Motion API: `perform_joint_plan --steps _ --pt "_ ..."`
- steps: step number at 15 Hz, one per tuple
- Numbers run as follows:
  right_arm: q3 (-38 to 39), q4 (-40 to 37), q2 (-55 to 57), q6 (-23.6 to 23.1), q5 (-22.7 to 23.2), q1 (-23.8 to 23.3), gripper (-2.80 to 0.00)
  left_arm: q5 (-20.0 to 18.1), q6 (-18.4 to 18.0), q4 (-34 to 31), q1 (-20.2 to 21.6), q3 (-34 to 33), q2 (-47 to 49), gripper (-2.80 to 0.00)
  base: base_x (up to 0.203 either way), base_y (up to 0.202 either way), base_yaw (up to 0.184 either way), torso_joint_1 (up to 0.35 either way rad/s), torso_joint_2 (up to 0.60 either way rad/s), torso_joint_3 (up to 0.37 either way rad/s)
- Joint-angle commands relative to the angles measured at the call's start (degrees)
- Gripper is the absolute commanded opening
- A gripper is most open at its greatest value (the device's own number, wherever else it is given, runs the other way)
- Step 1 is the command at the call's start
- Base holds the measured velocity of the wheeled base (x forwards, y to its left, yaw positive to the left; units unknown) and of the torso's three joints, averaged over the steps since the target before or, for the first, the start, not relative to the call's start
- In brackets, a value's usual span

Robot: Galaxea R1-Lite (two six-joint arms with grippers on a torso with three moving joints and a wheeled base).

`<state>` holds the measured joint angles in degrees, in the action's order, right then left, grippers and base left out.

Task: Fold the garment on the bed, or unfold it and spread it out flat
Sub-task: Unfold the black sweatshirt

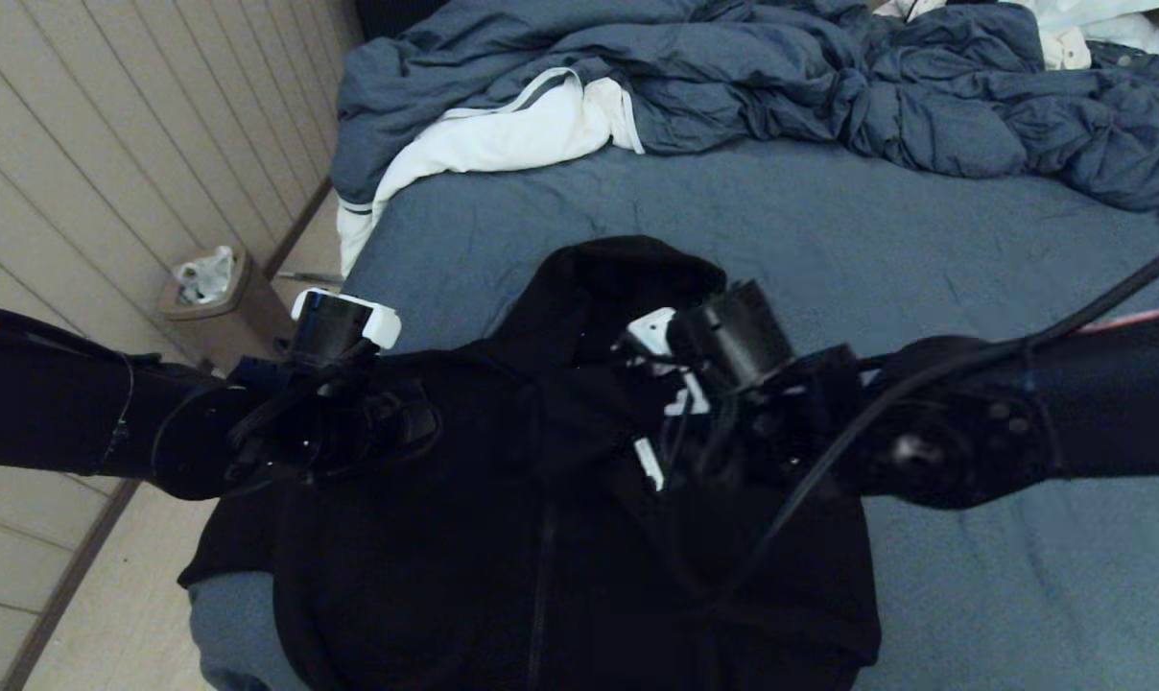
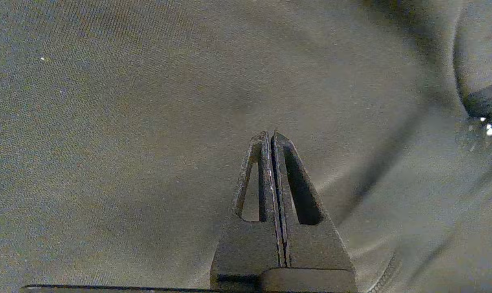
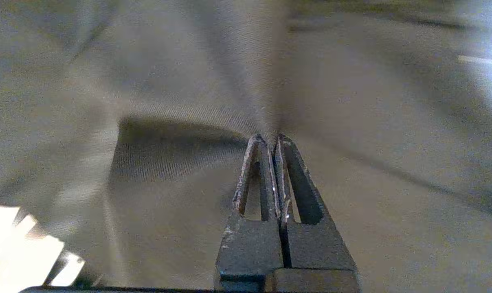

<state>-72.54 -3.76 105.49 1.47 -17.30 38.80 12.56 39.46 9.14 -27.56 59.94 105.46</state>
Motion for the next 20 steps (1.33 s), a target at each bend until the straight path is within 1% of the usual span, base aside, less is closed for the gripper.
perform_joint_plan --steps 1,3,6,9,11,12,14,17,20 --pt "1.9 0.0 -5.6 -1.0 -0.1 -6.5 -2.80 0.1 0.3 0.1 0.0 -0.1 -0.7 -2.80 0.000 0.000 0.000 0.000 0.00 0.000" --pt "3.6 0.0 -8.6 -3.6 0.0 -15.0 -2.80 0.1 0.3 0.1 0.0 -0.3 -1.1 -2.80 0.000 0.000 0.000 0.000 0.00 0.000" --pt "5.0 0.1 -12.0 -6.5 1.2 -29.1 -2.80 0.0 0.2 0.1 0.0 -0.4 -1.5 -2.80 0.000 0.000 0.000 0.000 0.00 0.000" --pt "5.3 0.3 -13.5 -8.2 4.4 -40.5 -2.80 0.0 0.3 0.1 0.0 -0.4 -1.5 -2.80 0.000 0.000 0.000 0.000 0.00 0.000" --pt "4.9 0.7 -12.6 -9.6 6.0 -46.9 -2.80 0.0 0.3 0.1 0.0 -0.4 -1.5 -2.80 0.000 0.000 0.000 0.000 0.00 0.000" --pt "4.4 0.9 -11.2 -10.2 6.9 -49.2 -2.80 0.0 0.3 0.1 0.0 -0.4 -1.4 -2.80 0.000 0.000 0.000 0.000 0.00 0.000" --pt "3.6 2.7 -8.3 -11.4 7.8 -52.1 -2.80 0.0 0.3 0.1 0.0 -0.4 -1.4 -2.80 0.000 0.000 0.000 0.000 0.00 0.000" --pt "3.5 7.1 -5.2 -13.6 8.0 -55.0 -2.80 0.0 0.3 0.1 0.0 -0.4 -1.3 -2.80 0.000 0.000 0.000 0.000 0.00 0.000" --pt "3.2 9.7 -2.8 -16.3 8.1 -60.0 -2.80 0.0 0.2 0.1 0.0 -0.4 -1.2 -2.80 0.000 0.000 0.000 0.000 0.00 0.000"
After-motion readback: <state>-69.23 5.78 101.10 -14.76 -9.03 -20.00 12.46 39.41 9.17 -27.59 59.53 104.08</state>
